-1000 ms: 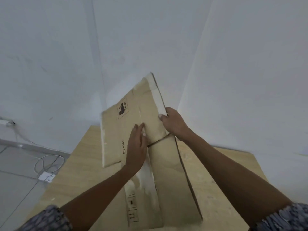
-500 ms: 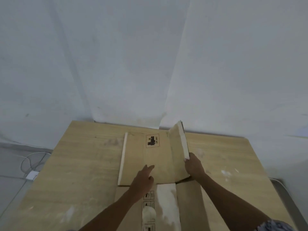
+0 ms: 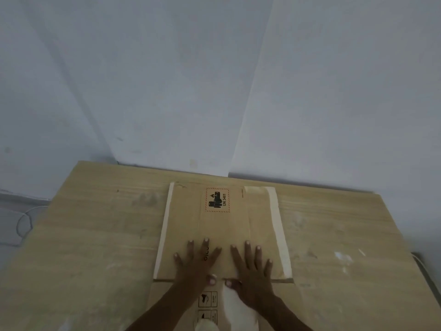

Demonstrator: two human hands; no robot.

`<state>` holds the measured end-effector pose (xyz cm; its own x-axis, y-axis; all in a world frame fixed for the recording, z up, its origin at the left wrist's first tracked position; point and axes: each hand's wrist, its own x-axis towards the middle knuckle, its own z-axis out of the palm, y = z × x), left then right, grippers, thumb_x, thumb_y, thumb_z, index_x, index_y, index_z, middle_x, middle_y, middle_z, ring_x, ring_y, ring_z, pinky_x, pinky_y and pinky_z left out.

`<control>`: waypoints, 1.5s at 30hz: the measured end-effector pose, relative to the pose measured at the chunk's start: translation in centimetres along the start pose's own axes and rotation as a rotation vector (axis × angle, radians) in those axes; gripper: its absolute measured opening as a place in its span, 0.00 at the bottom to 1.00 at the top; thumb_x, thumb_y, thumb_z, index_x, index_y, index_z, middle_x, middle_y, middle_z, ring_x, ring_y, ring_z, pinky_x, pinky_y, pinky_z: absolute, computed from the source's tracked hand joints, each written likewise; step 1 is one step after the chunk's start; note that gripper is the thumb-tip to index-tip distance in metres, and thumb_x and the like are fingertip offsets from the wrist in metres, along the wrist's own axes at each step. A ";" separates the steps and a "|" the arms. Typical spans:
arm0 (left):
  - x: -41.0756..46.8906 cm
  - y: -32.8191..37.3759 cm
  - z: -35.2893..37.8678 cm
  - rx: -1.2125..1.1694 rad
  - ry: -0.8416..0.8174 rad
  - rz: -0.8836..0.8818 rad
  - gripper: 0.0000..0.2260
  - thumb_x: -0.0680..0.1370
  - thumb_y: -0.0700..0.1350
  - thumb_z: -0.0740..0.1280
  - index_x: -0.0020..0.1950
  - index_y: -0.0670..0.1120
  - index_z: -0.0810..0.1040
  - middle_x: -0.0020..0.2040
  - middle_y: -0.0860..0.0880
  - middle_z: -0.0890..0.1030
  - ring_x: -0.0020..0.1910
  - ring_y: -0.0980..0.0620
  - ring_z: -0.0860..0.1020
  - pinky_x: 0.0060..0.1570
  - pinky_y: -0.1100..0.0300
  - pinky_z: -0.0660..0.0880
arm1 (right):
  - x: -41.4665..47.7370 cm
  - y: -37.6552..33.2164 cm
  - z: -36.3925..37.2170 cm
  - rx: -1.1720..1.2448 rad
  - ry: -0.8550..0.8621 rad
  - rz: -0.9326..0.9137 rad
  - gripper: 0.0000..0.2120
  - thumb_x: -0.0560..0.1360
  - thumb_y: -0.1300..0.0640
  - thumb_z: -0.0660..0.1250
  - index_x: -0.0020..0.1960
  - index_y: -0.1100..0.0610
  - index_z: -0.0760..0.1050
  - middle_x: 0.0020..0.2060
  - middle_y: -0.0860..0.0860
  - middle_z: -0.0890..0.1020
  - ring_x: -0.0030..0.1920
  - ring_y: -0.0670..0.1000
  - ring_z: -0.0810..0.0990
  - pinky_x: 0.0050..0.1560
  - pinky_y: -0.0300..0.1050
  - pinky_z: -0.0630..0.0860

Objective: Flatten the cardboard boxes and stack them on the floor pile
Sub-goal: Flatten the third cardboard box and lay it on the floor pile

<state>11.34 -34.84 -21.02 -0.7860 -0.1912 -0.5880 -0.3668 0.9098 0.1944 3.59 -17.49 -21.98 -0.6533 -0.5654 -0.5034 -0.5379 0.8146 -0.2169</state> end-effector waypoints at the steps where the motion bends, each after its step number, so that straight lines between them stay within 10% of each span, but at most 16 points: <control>1: 0.3 0.1 -0.1 0.001 -0.003 -0.014 0.40 0.79 0.57 0.64 0.77 0.63 0.35 0.79 0.51 0.32 0.76 0.35 0.34 0.68 0.26 0.44 | 0.5 -0.1 -0.3 -0.002 -0.009 0.004 0.47 0.72 0.29 0.58 0.76 0.41 0.30 0.70 0.53 0.24 0.73 0.64 0.26 0.70 0.71 0.35; 8: 3.3 0.0 -1.9 -0.032 -0.004 -0.016 0.41 0.79 0.57 0.65 0.77 0.63 0.36 0.79 0.52 0.31 0.76 0.35 0.33 0.67 0.24 0.46 | 6.5 -1.2 -4.3 0.023 -0.035 0.062 0.53 0.70 0.32 0.66 0.76 0.43 0.31 0.76 0.54 0.30 0.74 0.67 0.30 0.69 0.75 0.39; 13: 4.5 0.1 -4.5 -0.124 -0.027 -0.037 0.46 0.72 0.52 0.74 0.78 0.62 0.46 0.80 0.53 0.37 0.77 0.36 0.35 0.65 0.21 0.47 | 10.3 -2.5 -7.4 0.042 0.090 0.062 0.40 0.72 0.36 0.65 0.75 0.46 0.50 0.77 0.56 0.46 0.76 0.69 0.41 0.69 0.77 0.45; 17: 6.3 -1.5 -6.3 -0.068 -0.060 -0.025 0.63 0.61 0.62 0.79 0.77 0.60 0.32 0.76 0.52 0.26 0.74 0.37 0.27 0.60 0.17 0.44 | 12.4 -1.7 -7.3 0.065 0.016 0.039 0.50 0.72 0.34 0.66 0.76 0.41 0.32 0.76 0.51 0.30 0.75 0.63 0.30 0.68 0.77 0.42; 22: 7.3 -1.0 -6.7 -0.013 -0.101 -0.060 0.67 0.58 0.63 0.80 0.75 0.59 0.27 0.75 0.51 0.25 0.72 0.33 0.27 0.59 0.17 0.48 | 14.6 -3.9 -9.1 0.020 0.112 0.080 0.41 0.71 0.42 0.71 0.75 0.47 0.50 0.76 0.58 0.50 0.74 0.71 0.49 0.71 0.73 0.50; 26: 7.9 -0.9 -6.7 0.033 -0.104 -0.062 0.68 0.58 0.63 0.80 0.75 0.58 0.27 0.76 0.51 0.26 0.73 0.32 0.29 0.59 0.17 0.49 | 17.8 -3.6 -10.7 0.049 0.032 0.018 0.50 0.73 0.43 0.69 0.77 0.42 0.34 0.78 0.50 0.34 0.76 0.63 0.33 0.66 0.80 0.44; 32: 12.5 -2.9 -9.1 -0.101 0.110 0.054 0.56 0.66 0.75 0.64 0.79 0.50 0.36 0.80 0.49 0.35 0.76 0.36 0.33 0.66 0.23 0.42 | 19.0 -3.8 -11.7 -0.062 0.092 0.030 0.55 0.66 0.44 0.77 0.78 0.45 0.42 0.79 0.50 0.46 0.77 0.62 0.45 0.70 0.72 0.54; 36: 15.8 -3.1 -11.3 -0.075 0.084 0.001 0.62 0.64 0.71 0.70 0.79 0.47 0.32 0.78 0.49 0.30 0.76 0.37 0.31 0.66 0.24 0.42 | 20.3 -2.3 -12.1 -0.074 0.030 0.060 0.64 0.62 0.37 0.76 0.77 0.47 0.31 0.78 0.52 0.35 0.77 0.61 0.33 0.71 0.72 0.39; 45: 16.9 -2.4 -12.8 -0.060 -0.047 -0.045 0.72 0.56 0.65 0.80 0.77 0.48 0.28 0.76 0.51 0.26 0.73 0.37 0.27 0.61 0.18 0.45 | 21.0 -1.8 -13.1 -0.016 -0.064 0.116 0.73 0.54 0.35 0.79 0.75 0.46 0.25 0.75 0.51 0.27 0.75 0.59 0.28 0.64 0.81 0.42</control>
<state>-7.44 -44.94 -21.31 -0.7444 -0.2129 -0.6329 -0.4318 0.8765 0.2130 -16.14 -32.51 -21.17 -0.6766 -0.4578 -0.5767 -0.4695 0.8716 -0.1411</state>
